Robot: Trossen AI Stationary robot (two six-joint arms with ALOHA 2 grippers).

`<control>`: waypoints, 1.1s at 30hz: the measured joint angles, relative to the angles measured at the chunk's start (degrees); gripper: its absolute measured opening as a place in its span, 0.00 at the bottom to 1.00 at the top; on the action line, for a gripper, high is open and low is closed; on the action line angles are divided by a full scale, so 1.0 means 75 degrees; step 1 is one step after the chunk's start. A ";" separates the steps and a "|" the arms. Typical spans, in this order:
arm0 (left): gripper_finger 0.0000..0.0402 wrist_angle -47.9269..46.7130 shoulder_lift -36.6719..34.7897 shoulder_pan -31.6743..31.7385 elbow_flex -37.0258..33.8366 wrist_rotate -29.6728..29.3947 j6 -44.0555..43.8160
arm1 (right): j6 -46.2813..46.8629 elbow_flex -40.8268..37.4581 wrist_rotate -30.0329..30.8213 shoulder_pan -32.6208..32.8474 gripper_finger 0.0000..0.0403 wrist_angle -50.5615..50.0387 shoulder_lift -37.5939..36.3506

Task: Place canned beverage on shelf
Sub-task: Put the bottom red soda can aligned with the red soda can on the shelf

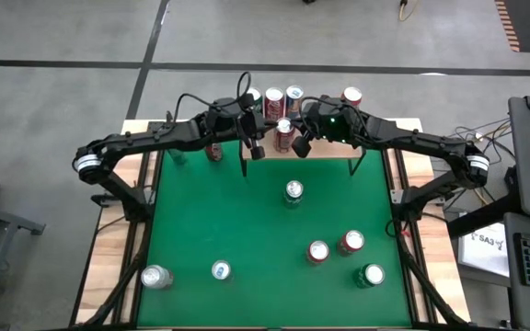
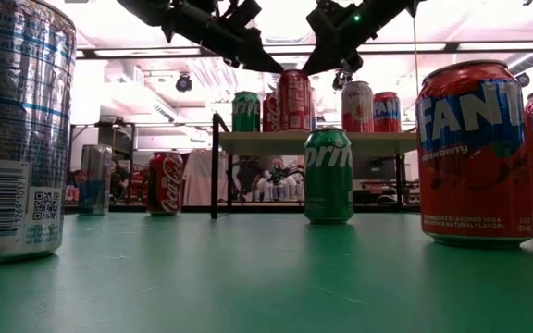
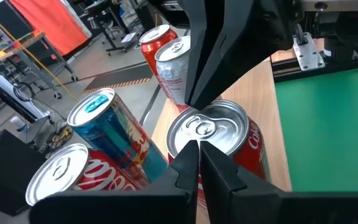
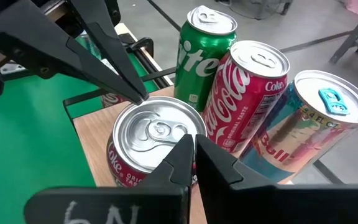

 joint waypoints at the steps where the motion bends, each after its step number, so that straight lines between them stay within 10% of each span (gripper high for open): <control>1: 0.00 -0.0048 -0.0004 -0.0022 0.0009 -0.0004 -0.0021 | -0.0048 -0.0003 0.0000 0.0000 0.02 0.0000 0.0000; 33: 0.00 -0.0859 0.0006 -0.0220 0.0455 -0.0802 0.0160 | 0.0209 0.0434 -0.0281 0.0119 0.02 -0.1170 -0.0216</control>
